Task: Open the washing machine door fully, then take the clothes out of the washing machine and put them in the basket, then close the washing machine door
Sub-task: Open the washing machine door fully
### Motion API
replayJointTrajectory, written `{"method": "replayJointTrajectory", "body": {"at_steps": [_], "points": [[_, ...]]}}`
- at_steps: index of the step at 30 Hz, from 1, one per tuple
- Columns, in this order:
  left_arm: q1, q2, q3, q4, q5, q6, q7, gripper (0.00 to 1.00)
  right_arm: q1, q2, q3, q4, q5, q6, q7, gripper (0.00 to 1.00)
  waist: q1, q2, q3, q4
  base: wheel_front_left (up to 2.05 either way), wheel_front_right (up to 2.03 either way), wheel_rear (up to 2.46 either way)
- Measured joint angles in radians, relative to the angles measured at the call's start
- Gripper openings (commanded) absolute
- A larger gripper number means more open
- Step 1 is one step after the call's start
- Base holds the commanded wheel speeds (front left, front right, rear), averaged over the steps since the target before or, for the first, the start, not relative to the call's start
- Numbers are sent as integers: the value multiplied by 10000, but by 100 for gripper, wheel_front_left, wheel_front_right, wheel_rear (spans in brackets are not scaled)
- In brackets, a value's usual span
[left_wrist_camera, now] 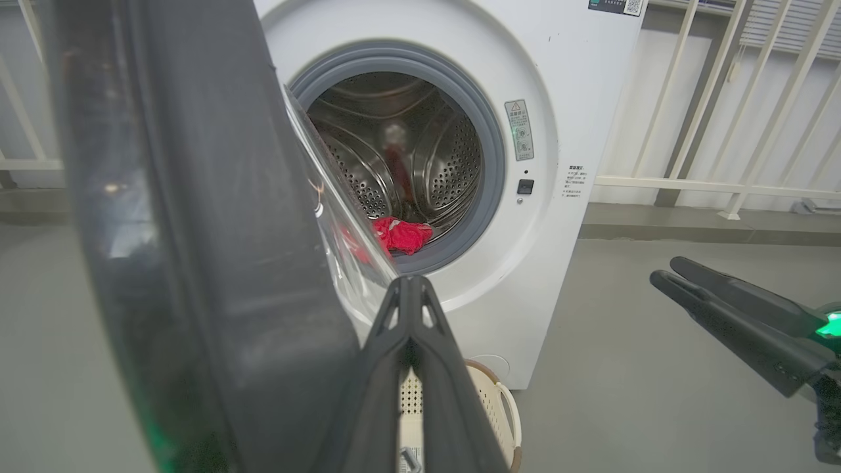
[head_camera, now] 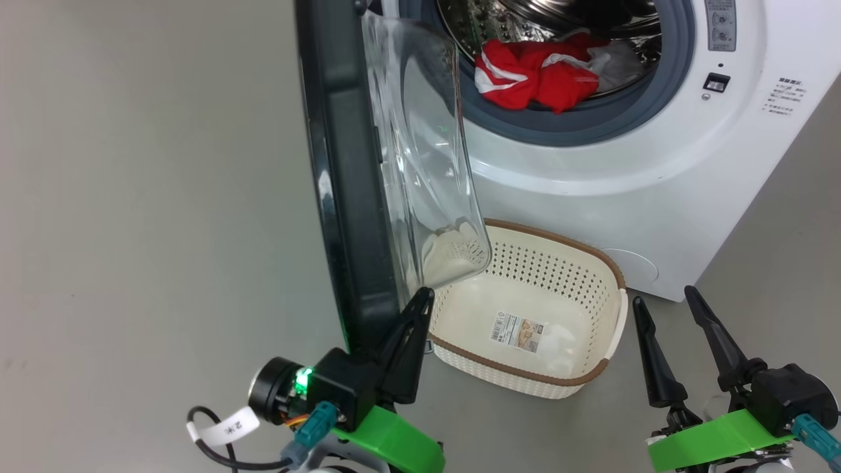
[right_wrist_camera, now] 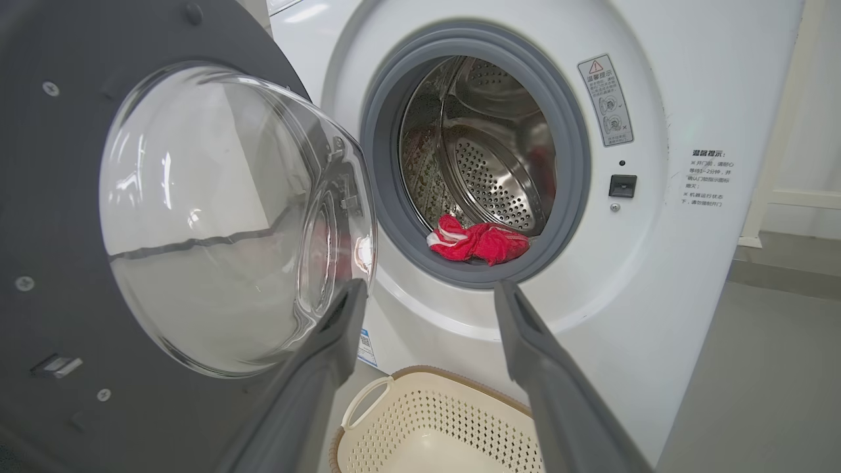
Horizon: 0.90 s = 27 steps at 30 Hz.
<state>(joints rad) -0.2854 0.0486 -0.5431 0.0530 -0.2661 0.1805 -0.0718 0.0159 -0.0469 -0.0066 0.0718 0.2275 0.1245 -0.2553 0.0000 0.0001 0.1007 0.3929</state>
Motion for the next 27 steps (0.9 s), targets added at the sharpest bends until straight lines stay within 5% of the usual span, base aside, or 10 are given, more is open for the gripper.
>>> {"method": "replayJointTrajectory", "body": {"at_steps": [27], "points": [[186,606,1384,171,-155,1099,-284,0,-5,0,-167,50,15,0,0,100,0,0,219,821,0,0,0]]}}
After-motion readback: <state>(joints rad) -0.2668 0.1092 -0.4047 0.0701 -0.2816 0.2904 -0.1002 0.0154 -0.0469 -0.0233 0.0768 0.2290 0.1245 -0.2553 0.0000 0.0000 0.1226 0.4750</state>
